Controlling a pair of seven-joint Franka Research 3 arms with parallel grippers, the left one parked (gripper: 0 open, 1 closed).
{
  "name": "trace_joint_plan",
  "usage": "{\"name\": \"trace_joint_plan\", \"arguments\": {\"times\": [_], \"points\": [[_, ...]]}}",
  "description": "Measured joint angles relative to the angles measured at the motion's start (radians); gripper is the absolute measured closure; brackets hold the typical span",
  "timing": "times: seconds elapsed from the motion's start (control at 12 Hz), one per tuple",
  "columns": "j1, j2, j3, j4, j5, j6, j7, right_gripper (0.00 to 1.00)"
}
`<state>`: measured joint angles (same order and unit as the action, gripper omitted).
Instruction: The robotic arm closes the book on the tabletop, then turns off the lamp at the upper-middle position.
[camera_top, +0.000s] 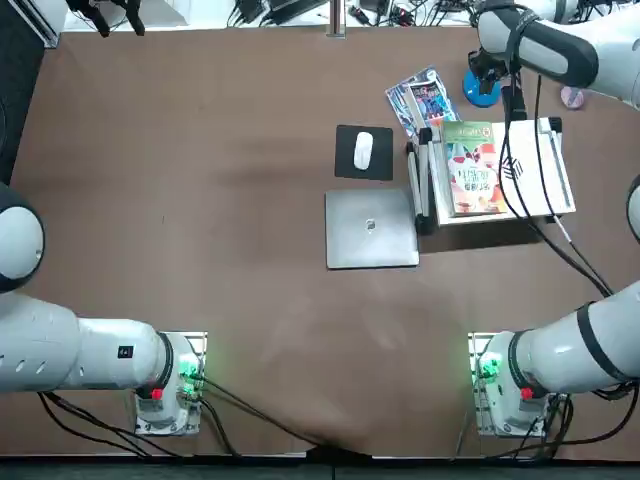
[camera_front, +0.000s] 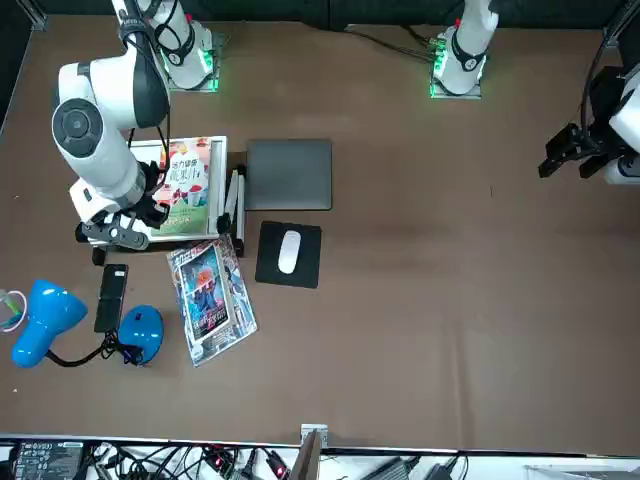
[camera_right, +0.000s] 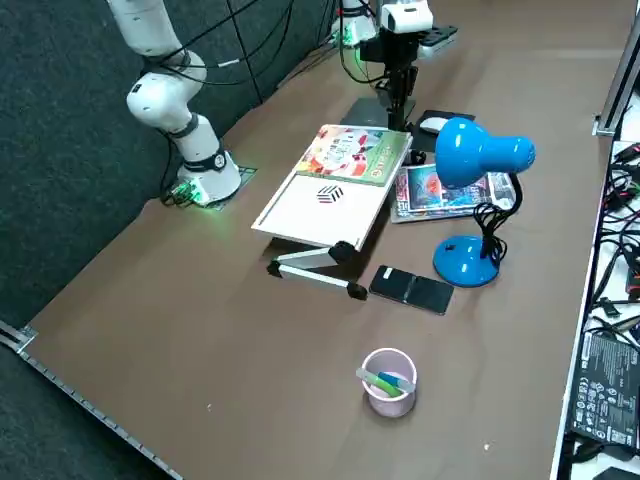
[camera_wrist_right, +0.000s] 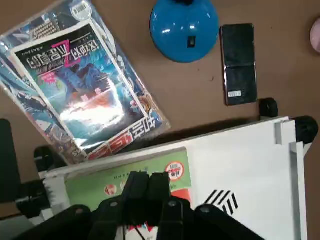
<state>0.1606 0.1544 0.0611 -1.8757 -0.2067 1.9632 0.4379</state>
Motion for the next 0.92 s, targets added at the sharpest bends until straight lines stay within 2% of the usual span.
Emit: {"name": "trace_joint_plan", "arguments": {"times": [0.58, 0.92], "points": [[-0.005, 0.039, -0.008, 0.008, -0.095, 0.141, 0.032, 0.99], [0.019, 0.065, -0.004, 0.008, -0.250, 0.168, 0.218, 0.99]]}}
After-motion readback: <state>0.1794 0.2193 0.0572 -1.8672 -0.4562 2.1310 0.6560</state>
